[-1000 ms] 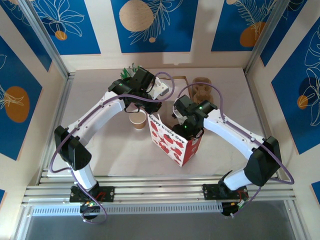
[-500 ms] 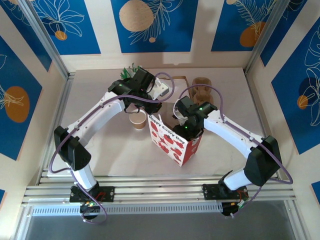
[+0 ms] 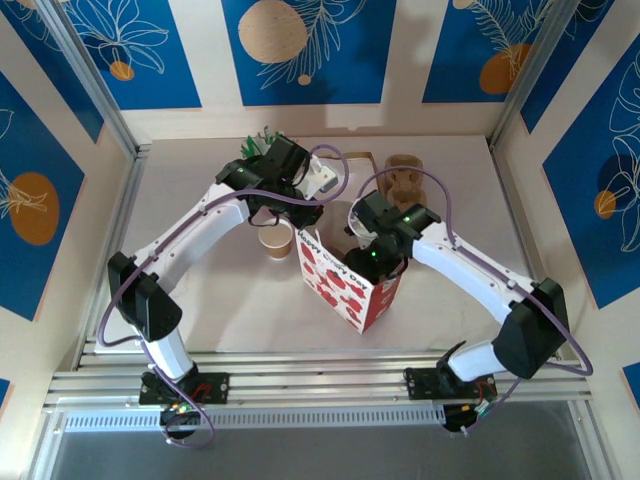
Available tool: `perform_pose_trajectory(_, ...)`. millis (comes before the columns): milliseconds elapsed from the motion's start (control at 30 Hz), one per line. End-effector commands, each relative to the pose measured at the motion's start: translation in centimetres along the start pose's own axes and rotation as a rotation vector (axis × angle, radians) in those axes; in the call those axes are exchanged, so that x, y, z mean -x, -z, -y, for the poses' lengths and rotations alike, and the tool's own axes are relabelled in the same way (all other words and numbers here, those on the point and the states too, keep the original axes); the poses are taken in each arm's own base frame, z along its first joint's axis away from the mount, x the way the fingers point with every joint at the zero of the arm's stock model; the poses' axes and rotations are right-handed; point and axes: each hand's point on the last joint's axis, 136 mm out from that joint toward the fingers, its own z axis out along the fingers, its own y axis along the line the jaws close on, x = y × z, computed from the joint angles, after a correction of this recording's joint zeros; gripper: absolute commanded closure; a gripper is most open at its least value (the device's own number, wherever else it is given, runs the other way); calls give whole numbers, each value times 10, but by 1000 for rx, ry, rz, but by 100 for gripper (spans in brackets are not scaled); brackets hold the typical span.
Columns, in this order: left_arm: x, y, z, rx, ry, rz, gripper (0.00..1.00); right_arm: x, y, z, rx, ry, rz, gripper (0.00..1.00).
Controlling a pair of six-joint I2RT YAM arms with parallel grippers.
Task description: Pack the takeout coffee
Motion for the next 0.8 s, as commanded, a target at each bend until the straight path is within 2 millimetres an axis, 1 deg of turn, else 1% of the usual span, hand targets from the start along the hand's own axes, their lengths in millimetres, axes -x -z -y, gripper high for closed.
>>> perform_pose_trajectory(0,-8,5,1,-8,-7,-17,97,22,32,-23,88,62,145,58)
perform_pose_trajectory(167,-7,8,3,-16,-4,-7,97,34,40,-35,143,105,253,58)
perform_pose_trajectory(333,-5,13,6,-25,-3,7,97,43,40,-44,190,141,337,58)
perform_pose_trajectory(667,-1,21,15,-71,7,31,97,61,32,-50,207,178,420,58)
perform_pose_trajectory(767,-1,21,17,-79,7,33,97,66,30,-47,195,175,427,58)
